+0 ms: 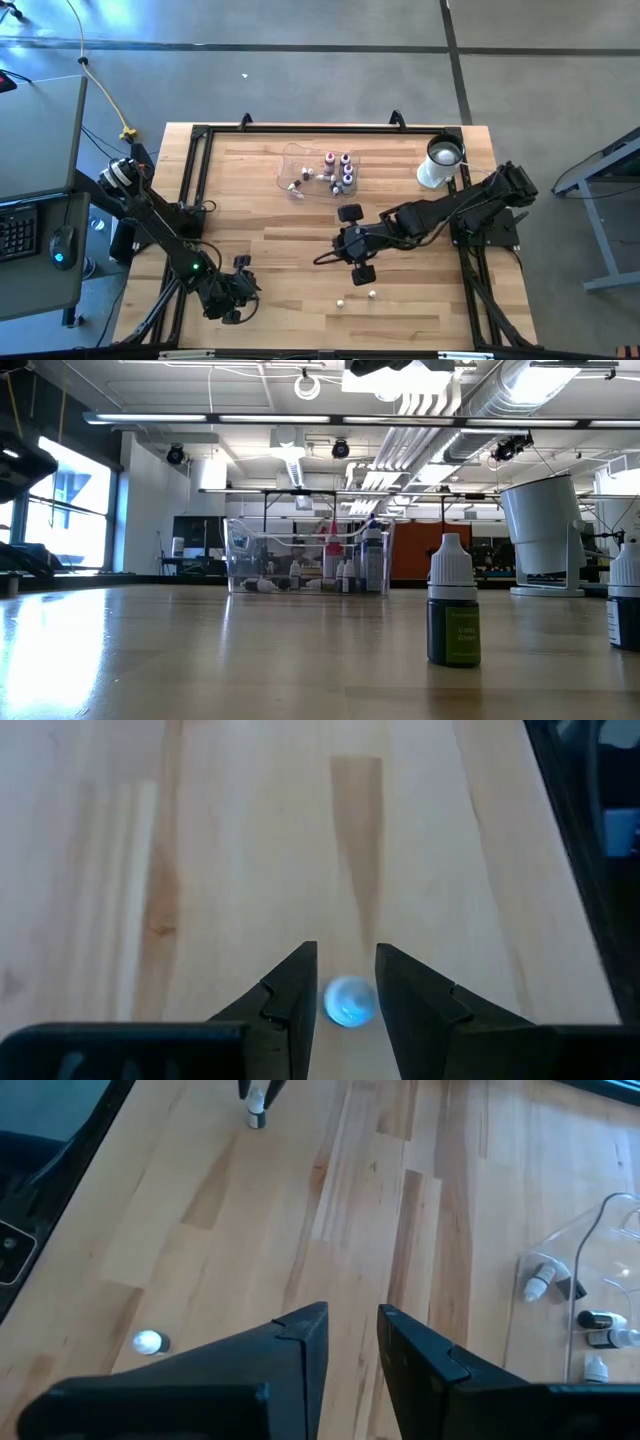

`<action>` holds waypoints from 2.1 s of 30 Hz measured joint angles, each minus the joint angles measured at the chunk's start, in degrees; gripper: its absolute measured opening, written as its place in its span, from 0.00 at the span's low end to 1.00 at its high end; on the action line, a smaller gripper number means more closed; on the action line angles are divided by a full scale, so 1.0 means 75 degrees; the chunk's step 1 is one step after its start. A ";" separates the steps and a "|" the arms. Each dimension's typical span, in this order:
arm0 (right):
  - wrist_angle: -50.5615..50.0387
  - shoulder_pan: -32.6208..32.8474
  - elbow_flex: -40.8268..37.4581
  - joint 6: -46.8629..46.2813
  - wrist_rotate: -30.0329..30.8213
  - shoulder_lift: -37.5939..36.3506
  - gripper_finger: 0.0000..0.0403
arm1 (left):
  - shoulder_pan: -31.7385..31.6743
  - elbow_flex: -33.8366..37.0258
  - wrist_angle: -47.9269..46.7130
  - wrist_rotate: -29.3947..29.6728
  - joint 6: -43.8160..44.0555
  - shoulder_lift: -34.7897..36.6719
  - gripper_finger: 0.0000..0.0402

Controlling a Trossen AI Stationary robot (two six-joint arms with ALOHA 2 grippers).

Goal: Pick & Place food coloring
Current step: Put the small blue food coloring bottle into the transparent bin

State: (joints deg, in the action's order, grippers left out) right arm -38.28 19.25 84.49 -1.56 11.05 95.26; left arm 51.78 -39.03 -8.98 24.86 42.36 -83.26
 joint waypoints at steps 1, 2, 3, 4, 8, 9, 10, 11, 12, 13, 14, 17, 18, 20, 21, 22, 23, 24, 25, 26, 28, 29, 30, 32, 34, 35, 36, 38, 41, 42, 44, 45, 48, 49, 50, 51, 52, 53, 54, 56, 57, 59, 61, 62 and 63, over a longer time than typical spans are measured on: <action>-0.0003 0.0000 0.0000 0.0000 -0.0003 0.0000 0.21 | 0.0001 0.0000 0.0000 -0.0082 0.0042 0.0000 0.26; -0.0003 0.0000 0.0000 0.0000 0.0000 0.0003 0.21 | 0.0001 0.0000 -0.0004 -0.0131 0.0055 0.0000 0.26; -0.0003 0.0000 0.0000 0.0000 0.0000 0.0003 0.21 | 0.0001 0.0000 -0.0002 -0.0185 0.0057 0.0000 0.26; -0.0003 0.0000 0.0000 0.0000 -0.0001 0.0003 0.21 | 0.0001 0.0000 -0.0002 -0.0230 0.0057 0.0000 0.26; -0.0006 -0.0003 0.0000 0.0000 0.0000 0.0003 0.21 | -0.0002 0.0000 -0.0008 -0.0251 0.0050 0.0000 0.26; -0.0006 -0.0002 0.0000 0.0000 -0.0001 0.0003 0.21 | 0.0001 0.0000 -0.0019 -0.0257 0.0049 0.0000 0.26; -0.0006 0.0000 0.0000 0.0000 -0.0003 0.0003 0.21 | 0.0001 0.0000 -0.0021 -0.0299 0.0048 0.0000 0.26; -0.0006 0.0000 0.0000 0.0000 -0.0003 0.0003 0.21 | 0.0000 0.0000 -0.0022 -0.0383 0.0046 0.0000 0.26; -0.0006 0.0000 0.0000 0.0000 -0.0003 0.0003 0.21 | 0.0001 0.0000 -0.0022 -0.0488 0.0047 0.0000 0.26; -0.0006 0.0000 0.0000 0.0000 -0.0003 0.0003 0.21 | 0.0001 0.0000 -0.0020 -0.0590 0.0046 -0.0008 0.26; -0.0006 0.0000 0.0000 0.0000 -0.0003 0.0003 0.21 | -0.0002 0.0000 -0.0010 -0.0678 0.0052 -0.0035 0.26; -0.0008 0.0000 0.0000 0.0000 -0.0006 0.0003 0.21 | 0.0001 0.0000 -0.0012 -0.0837 0.0174 -0.0129 0.26; -0.0008 0.0000 0.0000 0.0000 -0.0004 0.0003 0.21 | 0.0001 0.0000 -0.0010 -0.0860 0.0222 -0.0158 0.26; -0.0009 0.0000 0.0000 0.0002 -0.0006 0.0006 0.21 | -0.0002 0.0000 -0.0027 -0.0869 0.0305 -0.0222 0.26; -0.0009 0.0000 0.0000 0.0002 -0.0006 0.0006 0.21 | -0.0002 0.0000 -0.0019 -0.0868 0.0326 -0.0259 0.26; -0.0009 0.0000 0.0000 0.0002 -0.0006 0.0006 0.21 | -0.0004 0.0000 -0.0025 -0.0858 0.0331 -0.0296 0.26; -0.0009 0.0000 0.0000 0.0003 -0.0006 0.0006 0.21 | -0.0004 0.0000 -0.0022 -0.0845 0.0331 -0.0356 0.26; -0.0009 0.0000 0.0000 0.0003 -0.0006 0.0006 0.21 | -0.0004 0.0000 -0.0016 -0.0854 0.0334 -0.0424 0.26; -0.0009 0.0000 0.0000 0.0003 -0.0006 0.0006 0.21 | -0.0007 0.0000 -0.0019 -0.0852 0.0341 -0.0505 0.26; -0.0009 0.0000 0.0000 0.0003 -0.0006 0.0006 0.21 | -0.0007 0.0000 -0.0019 -0.0854 0.0391 -0.0586 0.26; -0.0009 0.0000 0.0000 0.0003 -0.0006 0.0006 0.21 | -0.0007 0.0000 -0.0001 -0.0851 0.0530 -0.0734 0.26; -0.0009 -0.0001 0.0000 0.0003 -0.0006 0.0006 0.21 | -0.0007 0.0000 0.0000 -0.0852 0.0590 -0.0785 0.26; -0.0010 -0.0003 0.0000 0.0003 -0.0006 0.0009 0.21 | -0.0007 0.0003 -0.0016 -0.0847 0.0639 -0.0830 0.26; -0.0011 -0.0003 0.0000 0.0003 -0.0006 0.0009 0.21 | -0.0007 0.0000 0.0026 -0.0808 0.0847 -0.0862 0.26; -0.0012 -0.0003 0.0000 0.0003 -0.0006 0.0009 0.21 | -0.0006 0.0001 0.0049 -0.0773 0.1200 -0.0868 0.26; -0.0012 0.0000 0.0000 0.0003 -0.0006 0.0009 0.21 | -0.0007 0.0000 0.0063 -0.0765 0.1364 -0.0868 0.26; -0.0012 0.0000 0.0000 0.0003 -0.0008 0.0009 0.21 | -0.0007 0.0000 0.0088 -0.0764 0.1448 -0.0868 0.26; -0.0012 -0.0003 0.0000 0.0003 -0.0006 0.0009 0.21 | -0.0007 0.0000 0.0110 -0.0766 0.1477 -0.0871 0.26; -0.0012 -0.0003 0.0000 0.0006 -0.0006 0.0009 0.21 | -0.0007 0.0003 0.0288 -0.0758 0.1480 -0.0874 0.26; -0.0012 -0.0003 0.0000 0.0006 -0.0006 0.0009 0.21 | -0.0007 0.0003 0.0342 -0.0761 0.1479 -0.0874 0.26; -0.0012 -0.0003 0.0000 0.0006 -0.0007 0.0009 0.21 | -0.0007 0.0003 0.0324 -0.0780 0.1438 -0.0874 0.26; -0.0012 -0.0003 0.0000 0.0006 -0.0008 0.0009 0.21 | -0.0007 0.0003 0.0324 -0.0781 0.1391 -0.0874 0.26; -0.0012 -0.0003 0.0000 0.0006 -0.0009 0.0009 0.21 | -0.0007 0.0003 0.0328 -0.0783 0.1357 -0.0874 0.26; -0.0012 -0.0003 0.0000 0.0006 -0.0009 0.0009 0.21 | -0.0007 0.0003 0.0330 -0.0781 0.1357 -0.0874 0.26; -0.0012 -0.0003 0.0000 0.0006 -0.0009 0.0009 0.21 | -0.0007 0.0003 0.0330 -0.0782 0.1366 -0.0874 0.26; -0.0012 -0.0003 0.0000 0.0006 -0.0008 0.0009 0.21 | -0.0007 0.0003 0.0328 -0.0781 0.1395 -0.0875 0.26; -0.0012 -0.0003 0.0000 0.0006 -0.0009 0.0009 0.21 | -0.0007 0.0003 0.0331 -0.0781 0.1398 -0.0890 0.26; -0.0012 -0.0003 0.0000 0.0006 -0.0009 0.0009 0.21 | -0.0007 0.0003 0.0336 -0.0781 0.1398 -0.0903 0.26; -0.0012 -0.0003 0.0000 0.0006 -0.0009 0.0009 0.21 | -0.0007 0.0003 0.0320 -0.0781 0.1401 -0.0906 0.25; -0.0012 -0.0003 0.0000 0.0006 -0.0009 0.0009 0.21 | -0.0007 0.0003 0.0328 -0.0778 0.1395 -0.0906 0.24; -0.0010 -0.0003 0.0000 0.0006 -0.0009 0.0009 0.21 | -0.0007 0.0003 0.0326 -0.0755 0.1395 -0.0906 0.22; -0.0010 -0.0003 0.0000 0.0006 -0.0009 0.0009 0.21 | -0.0007 0.0003 0.0326 -0.0593 0.1392 -0.0906 0.20; -0.0009 -0.0003 0.0000 0.0006 -0.0008 0.0009 0.21 | -0.0007 0.0003 0.0303 -0.0293 0.1356 -0.0906 0.18; -0.0009 -0.0003 0.0000 0.0010 -0.0008 0.0009 0.21 | -0.0007 0.0003 0.0279 -0.0093 0.1300 -0.0906 0.18; -0.0009 -0.0003 0.0000 0.0023 -0.0009 0.0009 0.21 | -0.0007 0.0003 0.0262 0.0152 0.1189 -0.0906 0.18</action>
State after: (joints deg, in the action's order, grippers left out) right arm -38.35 19.22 84.49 -1.39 10.99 95.33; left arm 51.72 -39.00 -7.02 26.00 51.27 -90.06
